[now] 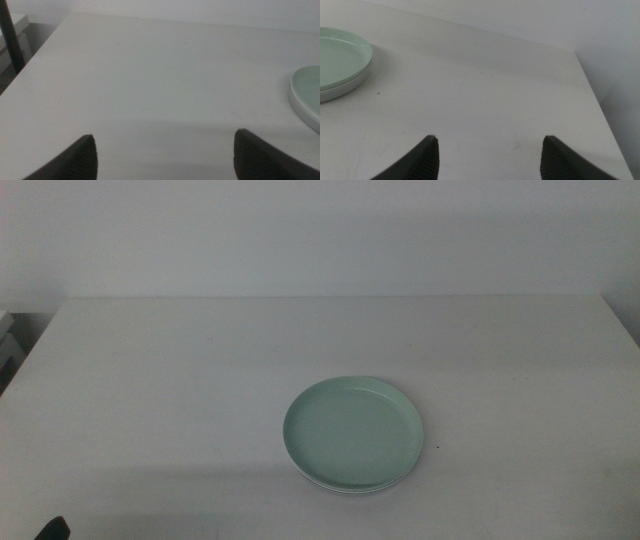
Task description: Stack the three bowls on top of each other.
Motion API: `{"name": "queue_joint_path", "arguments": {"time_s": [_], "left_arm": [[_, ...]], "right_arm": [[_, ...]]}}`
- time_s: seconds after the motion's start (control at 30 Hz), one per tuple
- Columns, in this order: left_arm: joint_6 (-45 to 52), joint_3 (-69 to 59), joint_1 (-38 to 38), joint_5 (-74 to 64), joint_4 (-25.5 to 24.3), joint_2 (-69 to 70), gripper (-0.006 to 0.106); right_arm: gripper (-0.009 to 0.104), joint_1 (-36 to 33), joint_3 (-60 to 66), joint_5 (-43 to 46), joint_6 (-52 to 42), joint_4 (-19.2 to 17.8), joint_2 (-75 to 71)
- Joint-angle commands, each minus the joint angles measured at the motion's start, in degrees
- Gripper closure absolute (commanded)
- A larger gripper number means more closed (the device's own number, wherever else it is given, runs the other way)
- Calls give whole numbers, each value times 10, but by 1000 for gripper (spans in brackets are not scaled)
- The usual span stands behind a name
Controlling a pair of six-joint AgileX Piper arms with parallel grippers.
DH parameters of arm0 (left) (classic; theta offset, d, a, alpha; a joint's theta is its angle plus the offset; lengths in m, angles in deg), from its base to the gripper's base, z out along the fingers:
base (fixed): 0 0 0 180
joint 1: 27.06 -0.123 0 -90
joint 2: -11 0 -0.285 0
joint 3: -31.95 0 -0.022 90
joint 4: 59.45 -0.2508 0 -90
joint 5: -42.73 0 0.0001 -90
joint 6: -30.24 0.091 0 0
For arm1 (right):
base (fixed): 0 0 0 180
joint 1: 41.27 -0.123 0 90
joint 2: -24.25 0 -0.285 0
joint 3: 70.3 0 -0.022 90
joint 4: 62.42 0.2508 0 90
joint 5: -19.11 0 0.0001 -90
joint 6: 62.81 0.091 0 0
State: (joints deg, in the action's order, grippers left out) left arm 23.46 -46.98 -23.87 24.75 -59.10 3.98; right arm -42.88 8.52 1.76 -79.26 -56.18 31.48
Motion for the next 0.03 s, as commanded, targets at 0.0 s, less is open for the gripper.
{"name": "queue_joint_path", "arguments": {"time_s": [0.0], "left_arm": [[-8,-3,0,42,5,9,10]], "right_arm": [[41,5,-5,40,-7,-2,-16]]}}
